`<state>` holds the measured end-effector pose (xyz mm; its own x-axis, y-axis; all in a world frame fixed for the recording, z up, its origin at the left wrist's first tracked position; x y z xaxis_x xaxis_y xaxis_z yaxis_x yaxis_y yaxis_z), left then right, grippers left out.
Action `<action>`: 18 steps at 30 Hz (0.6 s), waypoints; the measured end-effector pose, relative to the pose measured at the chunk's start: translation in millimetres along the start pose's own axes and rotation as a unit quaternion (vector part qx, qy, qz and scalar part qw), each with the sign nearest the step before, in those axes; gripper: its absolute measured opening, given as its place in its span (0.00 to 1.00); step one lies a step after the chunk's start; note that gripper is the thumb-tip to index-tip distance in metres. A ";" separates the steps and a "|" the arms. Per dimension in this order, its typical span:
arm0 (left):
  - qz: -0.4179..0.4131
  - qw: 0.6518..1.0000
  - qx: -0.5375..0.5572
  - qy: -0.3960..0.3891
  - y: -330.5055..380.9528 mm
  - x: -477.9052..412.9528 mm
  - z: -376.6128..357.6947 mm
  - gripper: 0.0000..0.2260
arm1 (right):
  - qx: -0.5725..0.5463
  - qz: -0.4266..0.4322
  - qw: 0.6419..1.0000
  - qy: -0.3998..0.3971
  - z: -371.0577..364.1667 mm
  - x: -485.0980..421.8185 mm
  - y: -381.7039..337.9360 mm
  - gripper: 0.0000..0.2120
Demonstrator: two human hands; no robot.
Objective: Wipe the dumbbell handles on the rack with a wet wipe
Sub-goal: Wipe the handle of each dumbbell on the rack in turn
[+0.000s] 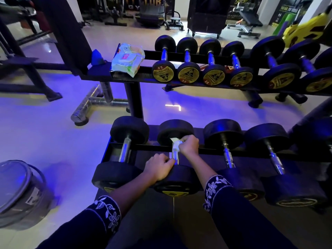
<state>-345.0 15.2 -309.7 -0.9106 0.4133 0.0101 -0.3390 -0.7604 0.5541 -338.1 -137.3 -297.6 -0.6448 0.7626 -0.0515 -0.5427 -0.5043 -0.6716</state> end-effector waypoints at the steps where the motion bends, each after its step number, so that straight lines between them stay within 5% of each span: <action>1: 0.001 1.000 0.002 0.002 0.2 0.4 0.3 0.18 | 0.005 0.006 1.000 -0.008 -0.1 -2.6 2.1 0.09; 6: 0.000 1.000 -0.001 0.006 -0.8 -0.4 -1.5 0.18 | 0.038 0.033 0.988 -0.144 9.6 14.8 31.3 0.02; 9: -0.003 1.000 0.004 0.000 -0.4 -1.0 -1.9 0.18 | -0.120 -0.164 0.965 -0.167 8.9 14.9 35.7 0.10; 13: 0.000 1.000 0.003 -0.005 0.8 0.7 1.3 0.18 | -0.342 -0.325 0.863 -0.181 -3.3 -3.9 19.2 0.17; 18: 0.006 1.000 0.008 -0.005 -3.0 -0.6 -1.8 0.16 | -0.270 -0.286 0.888 -0.237 -5.7 5.0 30.1 0.17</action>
<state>-343.9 16.4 -312.9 -0.9118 0.4099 0.0249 -0.3248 -0.7568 0.5672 -354.7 -146.4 -322.3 -0.5702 0.5101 0.6439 -0.6008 0.2757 -0.7504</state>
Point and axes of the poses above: each hand's wrist, its own x-axis away from the middle knuckle, its own z-axis out of the back of the hand, y = z × x, the point moved 1 cm from there along -x, towards the middle knuckle, and after that the axes turned 12 degrees about y, right-handed, at the moved point
